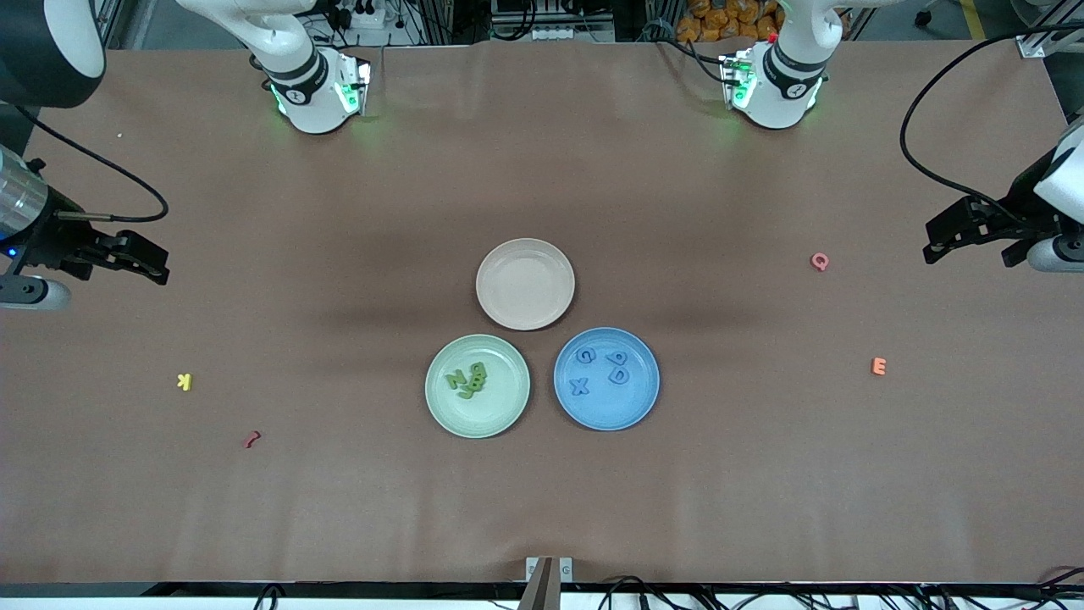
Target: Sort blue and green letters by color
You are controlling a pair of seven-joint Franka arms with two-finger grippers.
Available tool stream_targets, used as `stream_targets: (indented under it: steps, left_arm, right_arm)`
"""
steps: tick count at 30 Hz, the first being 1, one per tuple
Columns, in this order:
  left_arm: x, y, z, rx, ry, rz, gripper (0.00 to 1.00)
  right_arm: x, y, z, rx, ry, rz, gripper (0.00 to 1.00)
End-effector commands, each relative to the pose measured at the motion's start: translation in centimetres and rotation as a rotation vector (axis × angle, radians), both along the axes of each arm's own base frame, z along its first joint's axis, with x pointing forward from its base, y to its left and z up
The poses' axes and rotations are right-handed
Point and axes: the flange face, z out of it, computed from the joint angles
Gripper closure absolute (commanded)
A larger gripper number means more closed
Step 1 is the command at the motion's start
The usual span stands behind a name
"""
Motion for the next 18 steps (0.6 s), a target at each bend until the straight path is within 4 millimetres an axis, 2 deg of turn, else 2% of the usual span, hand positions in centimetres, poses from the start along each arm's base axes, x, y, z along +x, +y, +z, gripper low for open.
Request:
stream_targets:
  steps: [1, 3, 7, 18]
  left_arm:
    - [-0.1, -0.1, 0.1, -0.011, 0.009, 0.002, 0.0]
    - [0.0, -0.1, 0.0, -0.011, 0.012, 0.002, 0.0]
    - [0.0, -0.1, 0.0, -0.011, 0.012, 0.002, 0.0]
    - [0.1, -0.1, -0.1, -0.01, 0.013, 0.0, 0.0]
  right_arm:
    - [-0.7, -0.8, 1.0, 0.013, -0.016, 0.114, 0.0]
    - [-0.6, -0.6, 1.6, 0.012, -0.038, 0.125, 0.0]
    - [-0.7, -2.1, 2.2, 0.022, -0.06, 0.09, 0.0]
    - [-1.5, -1.9, 2.5, 0.032, -0.048, -0.008, 0.0]
